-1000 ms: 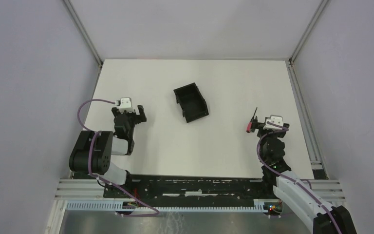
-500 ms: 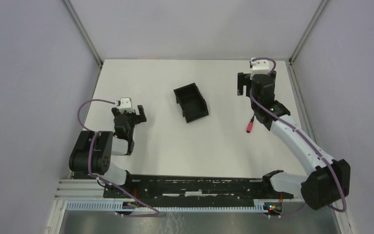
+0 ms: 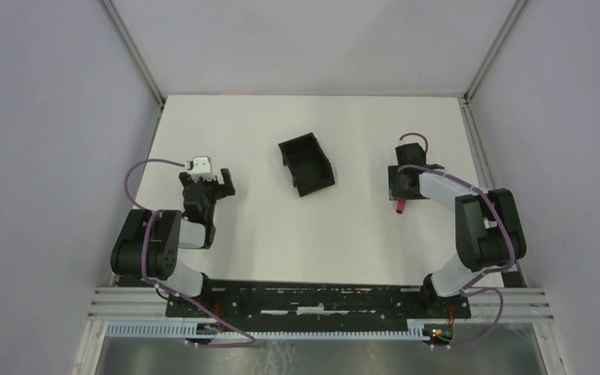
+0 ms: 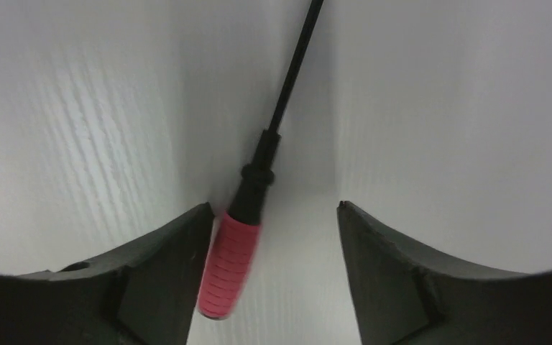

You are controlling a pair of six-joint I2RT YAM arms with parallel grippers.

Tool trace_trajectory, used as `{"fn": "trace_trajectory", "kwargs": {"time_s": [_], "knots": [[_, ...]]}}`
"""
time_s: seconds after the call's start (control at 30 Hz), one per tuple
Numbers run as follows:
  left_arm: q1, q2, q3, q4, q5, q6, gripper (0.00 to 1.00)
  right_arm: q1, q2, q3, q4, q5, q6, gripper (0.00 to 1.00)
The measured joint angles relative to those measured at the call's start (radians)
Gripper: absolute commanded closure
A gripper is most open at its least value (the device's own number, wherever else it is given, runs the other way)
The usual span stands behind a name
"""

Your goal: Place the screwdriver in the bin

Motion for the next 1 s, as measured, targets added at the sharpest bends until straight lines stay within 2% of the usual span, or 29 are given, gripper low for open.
{"fn": "trace_trajectory", "kwargs": {"time_s": [0.1, 0.2, 0.23, 0.37, 0.5, 0.63, 0.77, 0.87, 1.0], "knots": [[0.0, 0.0, 0.0, 0.0, 0.0, 0.0, 0.0, -0.019, 0.016, -0.05, 0.039, -0.047, 0.019, 0.53], [0.0, 0.0, 0.0, 0.0, 0.0, 0.0, 0.0, -0.029, 0.019, -0.073, 0.095, -0.096, 0.027, 0.92], [0.0, 0.0, 0.0, 0.0, 0.0, 0.0, 0.0, -0.031, 0.019, -0.079, 0.113, -0.117, 0.035, 1.0], [0.0, 0.0, -0.001, 0.0, 0.0, 0.0, 0.0, -0.046, 0.016, -0.066, 0.098, -0.137, 0.022, 1.0], [0.0, 0.0, -0.001, 0.0, 0.0, 0.0, 0.0, -0.057, 0.02, 0.027, -0.036, -0.155, -0.008, 1.0], [0.0, 0.0, -0.001, 0.0, 0.0, 0.0, 0.0, -0.058, 0.027, 0.306, -0.224, -0.187, -0.06, 1.0], [0.0, 0.0, -0.001, 0.0, 0.0, 0.0, 0.0, -0.061, 0.029, 0.592, -0.334, -0.203, -0.1, 1.0], [0.0, 0.0, -0.001, 0.0, 0.0, 0.0, 0.0, -0.067, 0.029, 0.706, -0.375, -0.213, -0.106, 1.0], [0.0, 0.0, -0.001, 0.0, 0.0, 0.0, 0.0, -0.07, 0.029, 0.742, -0.391, -0.235, -0.084, 1.0]]}}
